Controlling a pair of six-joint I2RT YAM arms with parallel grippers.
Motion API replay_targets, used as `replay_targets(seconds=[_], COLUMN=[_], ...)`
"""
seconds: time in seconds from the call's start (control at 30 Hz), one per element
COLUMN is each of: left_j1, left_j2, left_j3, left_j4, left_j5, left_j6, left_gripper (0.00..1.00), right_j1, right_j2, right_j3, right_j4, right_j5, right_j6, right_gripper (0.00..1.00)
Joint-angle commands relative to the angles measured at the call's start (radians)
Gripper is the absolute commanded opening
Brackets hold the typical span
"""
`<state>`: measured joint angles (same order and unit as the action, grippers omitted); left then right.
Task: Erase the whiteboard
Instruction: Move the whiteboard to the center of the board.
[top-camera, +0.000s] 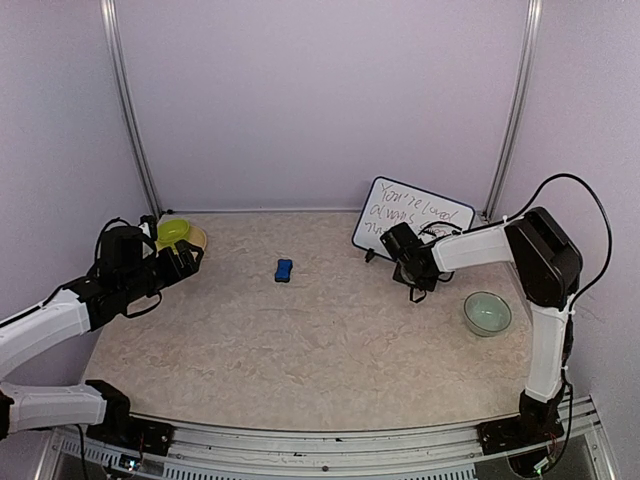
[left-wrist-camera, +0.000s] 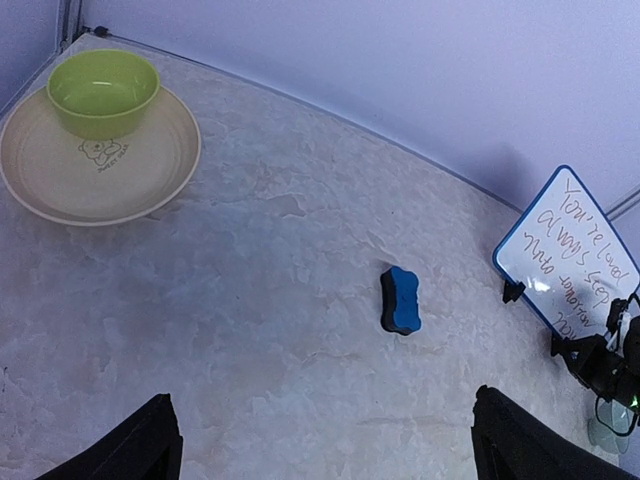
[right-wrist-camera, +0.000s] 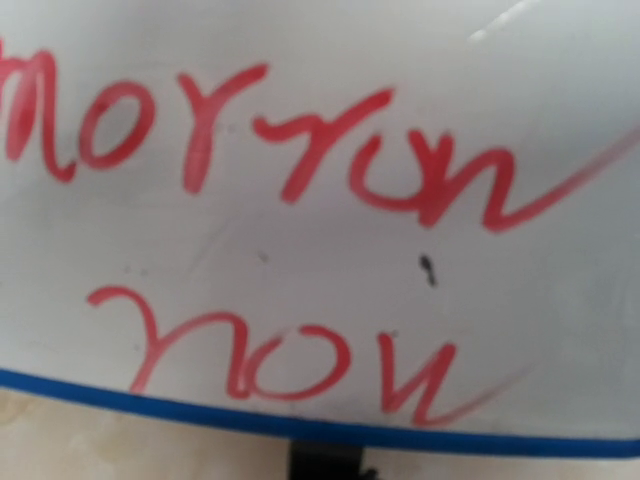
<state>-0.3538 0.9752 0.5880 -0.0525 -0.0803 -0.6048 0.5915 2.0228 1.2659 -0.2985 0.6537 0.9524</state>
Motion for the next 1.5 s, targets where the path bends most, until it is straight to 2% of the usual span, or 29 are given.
replay_targets(seconds=[0.0,0.63,1.03,1.23,1.47], left_j1=[-0.005,-0.006,-0.020,-0.079,-0.136], left_j2=[-0.012,-0.013,0.010,0.076,0.187], left_j3=[-0.012,-0.027,-0.045,-0.043,0.020], left_j4=[0.017,0.029,0.040,0.059,0.065], left_j5=[0.011,0.025,0.002,-0.058,-0.129], left_j6=[-0.012,-0.030,-0.050,-0.078,-0.075], left_gripper=[0.98,0.99,0.99,0.99,0.99], right_j1=[0.035,0.161,0.210,0.228,0.231], right_j2=[-0.026,-0.009,-0.001,0.001,-0.035], right_j3=[-0.027,-0.045,-0.040,-0.032,-0.038], right_j4=[0.054,0.188,0.188,0.172,0.160], right_j5=[-0.033,-0.088,-0.087,-0.083,-0.091], right_j6=[-0.077,-0.166,-0.160,-0.145,-0.148], right_gripper=[0.08,0.10,0.11,0.17,0.30])
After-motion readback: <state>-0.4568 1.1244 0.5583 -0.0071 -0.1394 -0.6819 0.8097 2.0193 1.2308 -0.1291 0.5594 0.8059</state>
